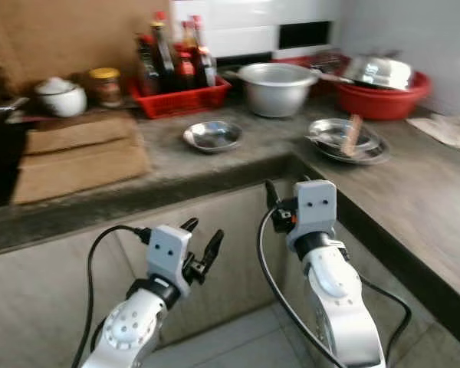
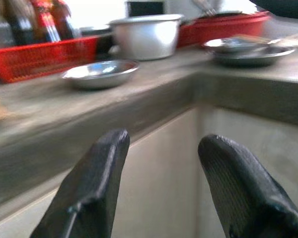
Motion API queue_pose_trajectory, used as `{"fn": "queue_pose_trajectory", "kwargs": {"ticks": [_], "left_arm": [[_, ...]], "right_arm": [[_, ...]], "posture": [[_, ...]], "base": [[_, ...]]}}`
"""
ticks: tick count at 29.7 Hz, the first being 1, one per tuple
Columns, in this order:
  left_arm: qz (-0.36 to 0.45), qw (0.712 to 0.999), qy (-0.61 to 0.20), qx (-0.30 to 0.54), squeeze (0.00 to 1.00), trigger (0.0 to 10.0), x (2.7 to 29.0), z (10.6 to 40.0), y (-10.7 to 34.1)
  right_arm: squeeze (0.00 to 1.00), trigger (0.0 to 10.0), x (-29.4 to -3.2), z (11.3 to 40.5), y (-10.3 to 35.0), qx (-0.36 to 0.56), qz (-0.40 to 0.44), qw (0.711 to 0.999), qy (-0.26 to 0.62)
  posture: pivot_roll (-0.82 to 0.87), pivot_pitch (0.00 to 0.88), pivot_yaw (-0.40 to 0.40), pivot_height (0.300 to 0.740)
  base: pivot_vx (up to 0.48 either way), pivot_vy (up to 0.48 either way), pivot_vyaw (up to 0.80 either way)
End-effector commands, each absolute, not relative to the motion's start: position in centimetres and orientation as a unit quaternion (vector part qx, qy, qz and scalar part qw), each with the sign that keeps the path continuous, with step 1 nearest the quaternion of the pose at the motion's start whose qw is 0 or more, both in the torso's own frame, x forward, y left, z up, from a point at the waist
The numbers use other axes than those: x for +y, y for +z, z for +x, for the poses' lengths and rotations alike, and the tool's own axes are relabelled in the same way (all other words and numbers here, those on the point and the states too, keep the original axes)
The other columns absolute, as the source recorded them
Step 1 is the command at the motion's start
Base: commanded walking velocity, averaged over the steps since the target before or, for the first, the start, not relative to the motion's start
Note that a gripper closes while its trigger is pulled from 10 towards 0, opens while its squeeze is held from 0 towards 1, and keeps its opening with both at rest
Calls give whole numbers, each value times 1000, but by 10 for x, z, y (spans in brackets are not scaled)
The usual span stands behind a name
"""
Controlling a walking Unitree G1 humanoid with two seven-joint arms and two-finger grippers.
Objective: Kitchen organization
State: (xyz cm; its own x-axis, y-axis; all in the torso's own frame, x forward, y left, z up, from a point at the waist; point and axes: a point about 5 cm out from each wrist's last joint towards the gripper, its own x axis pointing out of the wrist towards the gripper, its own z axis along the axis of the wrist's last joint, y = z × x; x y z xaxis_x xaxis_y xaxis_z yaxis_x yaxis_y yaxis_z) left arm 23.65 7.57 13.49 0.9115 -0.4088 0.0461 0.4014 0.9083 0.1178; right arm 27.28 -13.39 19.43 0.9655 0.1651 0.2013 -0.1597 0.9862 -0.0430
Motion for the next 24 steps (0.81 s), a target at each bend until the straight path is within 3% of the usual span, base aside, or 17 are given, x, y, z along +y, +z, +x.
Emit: {"fn": "queue_pose_trajectory", "kwargs": {"ticks": [1,13,20,24], "left_arm": [[57,977,-200,-35,0,10000,78,237,136],[57,978,-199,-36,0,10000,78,237,136],[57,978,-199,-36,0,10000,78,237,136],[56,978,-199,-37,0,10000,77,237,136]], "right_arm": [[0,10000,-133,274,196,-104,-10,991,82],[0,10000,-131,278,200,-113,-15,989,94],[0,10000,-129,284,201,-115,-23,988,98],[0,10000,-134,294,205,-108,-11,991,83]], "posture": [[-7,0,-58,740],[-4,0,-58,740],[1,0,-63,740],[0,0,-67,740]], "base": [[349,0,0],[351,0,0],[351,0,800],[348,0,0]]}}
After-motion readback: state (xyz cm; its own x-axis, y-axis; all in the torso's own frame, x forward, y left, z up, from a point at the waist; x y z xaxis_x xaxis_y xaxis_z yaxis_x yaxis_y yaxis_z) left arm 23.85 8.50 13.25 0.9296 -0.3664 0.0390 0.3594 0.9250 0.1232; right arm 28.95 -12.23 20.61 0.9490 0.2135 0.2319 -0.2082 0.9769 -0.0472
